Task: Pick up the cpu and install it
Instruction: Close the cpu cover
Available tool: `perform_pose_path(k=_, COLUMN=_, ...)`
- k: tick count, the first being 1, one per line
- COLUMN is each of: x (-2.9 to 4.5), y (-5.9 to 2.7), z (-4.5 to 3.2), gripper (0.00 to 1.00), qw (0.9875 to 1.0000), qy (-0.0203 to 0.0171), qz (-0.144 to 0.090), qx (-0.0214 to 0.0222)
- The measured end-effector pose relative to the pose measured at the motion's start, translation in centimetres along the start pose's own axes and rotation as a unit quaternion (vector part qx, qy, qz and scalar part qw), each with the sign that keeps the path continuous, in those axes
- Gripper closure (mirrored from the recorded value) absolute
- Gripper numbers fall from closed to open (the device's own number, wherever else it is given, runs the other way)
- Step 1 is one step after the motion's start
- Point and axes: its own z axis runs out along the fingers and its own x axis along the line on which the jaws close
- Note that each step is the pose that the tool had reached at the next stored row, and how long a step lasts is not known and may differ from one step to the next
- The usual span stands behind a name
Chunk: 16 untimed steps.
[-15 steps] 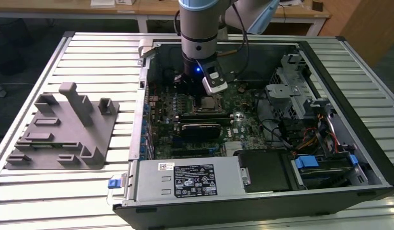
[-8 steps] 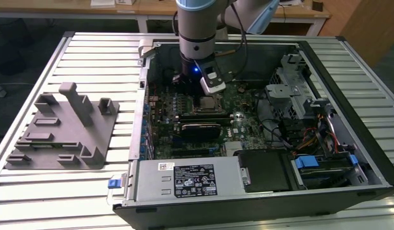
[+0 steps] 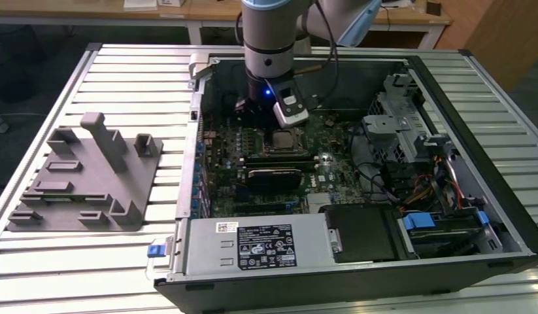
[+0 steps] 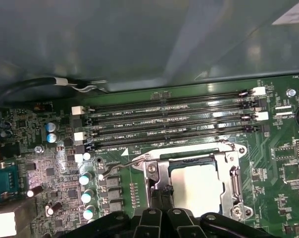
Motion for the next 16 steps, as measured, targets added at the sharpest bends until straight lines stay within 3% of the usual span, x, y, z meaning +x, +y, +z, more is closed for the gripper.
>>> perform_pose_path(k=7, x=-0.04, y=0.03, z=-0.94, gripper=0.89, qw=1.0000, qy=0.0000, qz=0.000, qx=0.0000)
perform_pose_path(k=12, x=-0.05, y=0.04, z=-1.01, gripper=0.89, qw=1.0000, qy=-0.0001, qz=0.000, qx=-0.0001)
perform_pose_path(k=16, x=-0.86, y=0.14, z=-0.98, gripper=0.89, qw=1.0000, qy=0.0000, qz=0.000, qx=0.0001)
